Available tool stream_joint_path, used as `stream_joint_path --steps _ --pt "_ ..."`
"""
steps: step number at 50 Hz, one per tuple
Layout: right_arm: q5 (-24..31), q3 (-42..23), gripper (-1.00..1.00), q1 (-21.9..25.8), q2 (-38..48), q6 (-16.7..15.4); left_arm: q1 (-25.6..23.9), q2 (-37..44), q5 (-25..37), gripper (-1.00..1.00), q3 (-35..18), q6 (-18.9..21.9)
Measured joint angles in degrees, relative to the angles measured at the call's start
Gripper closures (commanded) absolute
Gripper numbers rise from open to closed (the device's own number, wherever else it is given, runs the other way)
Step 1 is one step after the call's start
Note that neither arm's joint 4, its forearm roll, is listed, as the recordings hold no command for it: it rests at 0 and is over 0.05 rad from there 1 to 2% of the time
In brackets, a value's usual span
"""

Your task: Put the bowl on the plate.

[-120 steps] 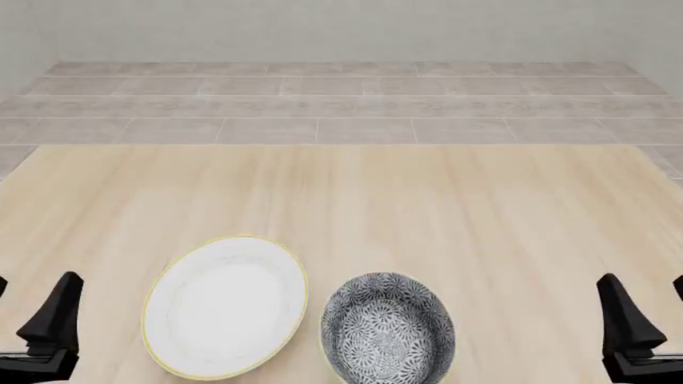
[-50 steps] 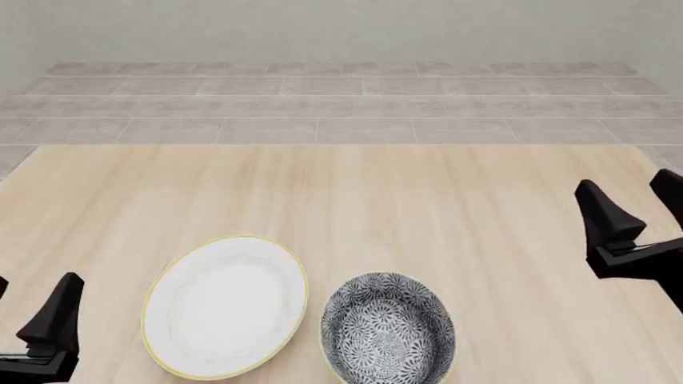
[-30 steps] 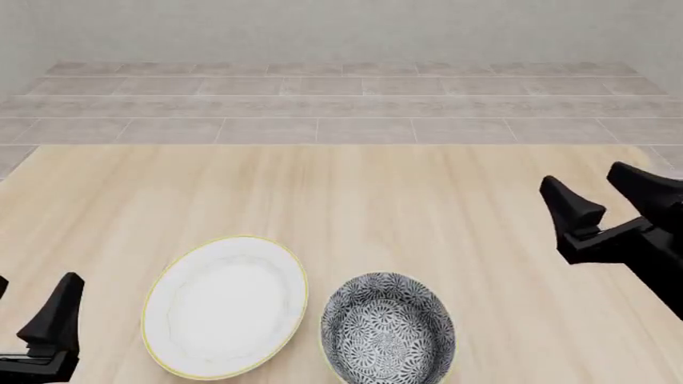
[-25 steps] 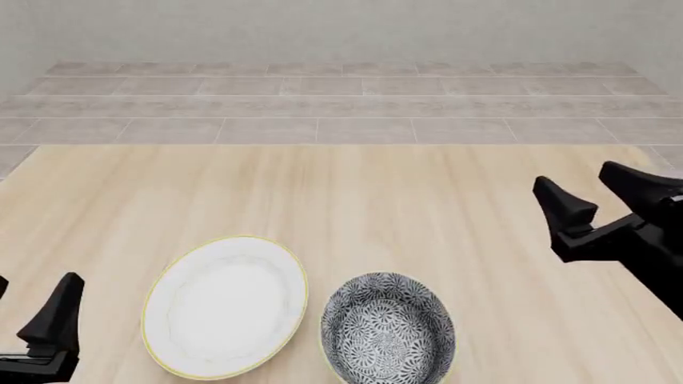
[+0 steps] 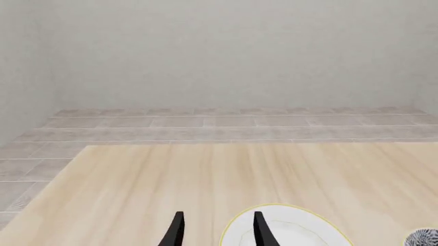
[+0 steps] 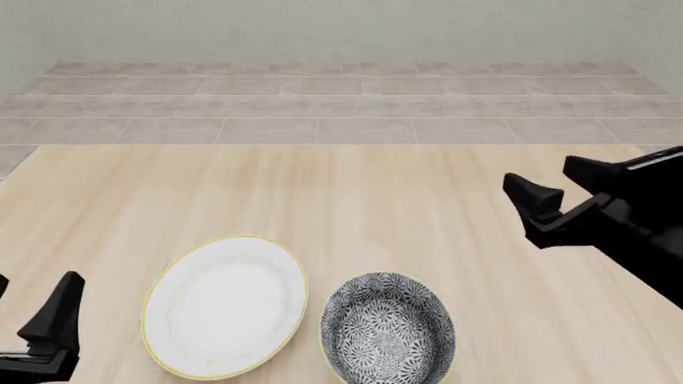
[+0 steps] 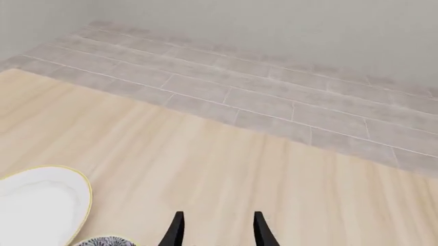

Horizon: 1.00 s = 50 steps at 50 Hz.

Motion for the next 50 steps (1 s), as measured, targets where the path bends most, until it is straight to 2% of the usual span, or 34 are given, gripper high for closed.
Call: stream_joint_path --steps 32,50 --pt "8.54 -6.94 -1.0 3.34 6.74 1.75 -0.05 0.36 0.25 -1.0 -0.6 0.04" --pt "10.48 -8.58 -1.0 5.31 10.63 3.66 -0.17 -0.01 0.96 -1.0 -0.84 0.18"
